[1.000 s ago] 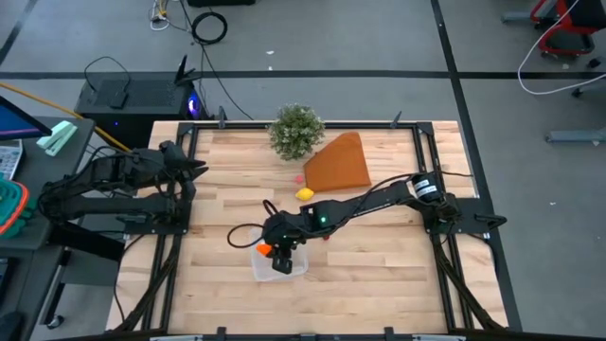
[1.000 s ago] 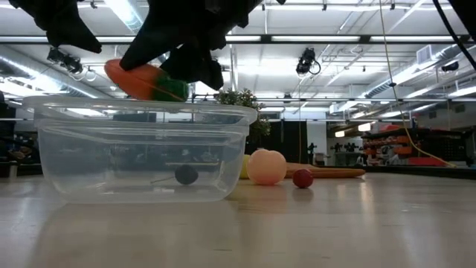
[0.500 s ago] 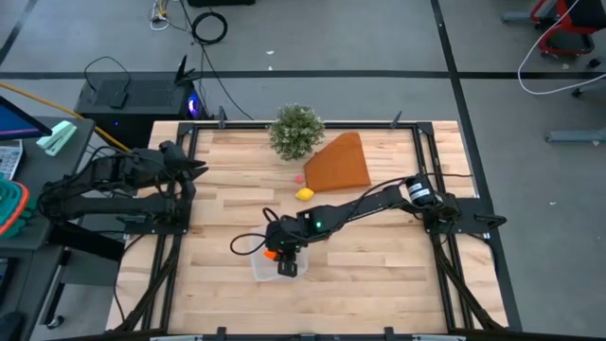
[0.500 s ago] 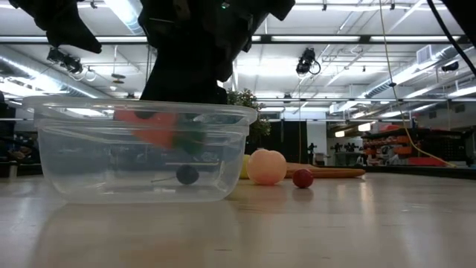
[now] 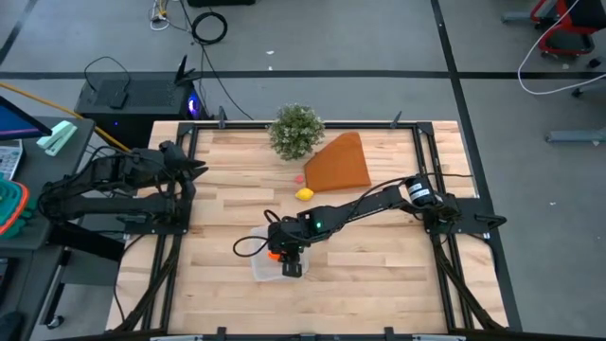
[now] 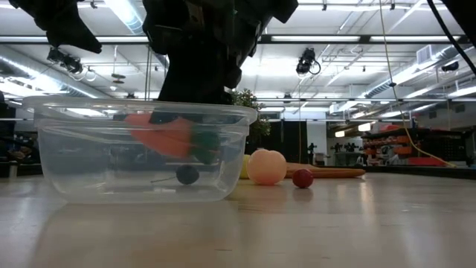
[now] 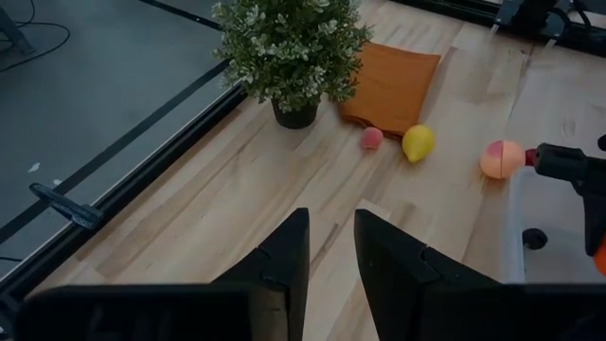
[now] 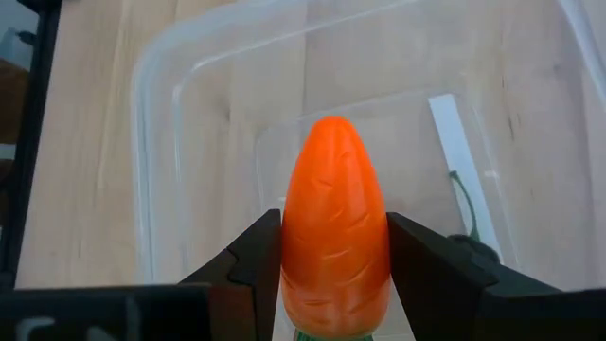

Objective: Pick and placing Produce into tupperware
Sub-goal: Put the carrot into the transparent bin

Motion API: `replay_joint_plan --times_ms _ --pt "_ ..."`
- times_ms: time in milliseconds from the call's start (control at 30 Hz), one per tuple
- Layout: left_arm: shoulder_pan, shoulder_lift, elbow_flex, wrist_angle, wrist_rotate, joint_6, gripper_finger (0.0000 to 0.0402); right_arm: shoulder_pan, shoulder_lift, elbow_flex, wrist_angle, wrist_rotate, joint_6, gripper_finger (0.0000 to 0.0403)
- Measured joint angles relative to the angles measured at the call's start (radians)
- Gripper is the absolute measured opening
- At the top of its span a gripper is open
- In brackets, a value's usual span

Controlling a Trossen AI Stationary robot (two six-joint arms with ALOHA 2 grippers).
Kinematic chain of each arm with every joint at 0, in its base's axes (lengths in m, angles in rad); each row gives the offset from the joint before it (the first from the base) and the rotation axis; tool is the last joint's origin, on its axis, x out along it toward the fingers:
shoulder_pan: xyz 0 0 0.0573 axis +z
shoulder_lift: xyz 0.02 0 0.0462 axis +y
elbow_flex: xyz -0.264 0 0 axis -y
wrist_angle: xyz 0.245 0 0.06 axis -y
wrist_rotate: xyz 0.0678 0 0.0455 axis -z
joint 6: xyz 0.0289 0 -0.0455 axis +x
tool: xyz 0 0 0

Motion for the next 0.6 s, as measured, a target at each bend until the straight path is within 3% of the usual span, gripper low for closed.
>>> replay_joint_plan --times_ms 600 --pt "0.0 0.0 0.0 0.001 0.0 0.0 0.0094 -0.003 0.033 0.004 0.041 -0.032 -0.035 0.0141"
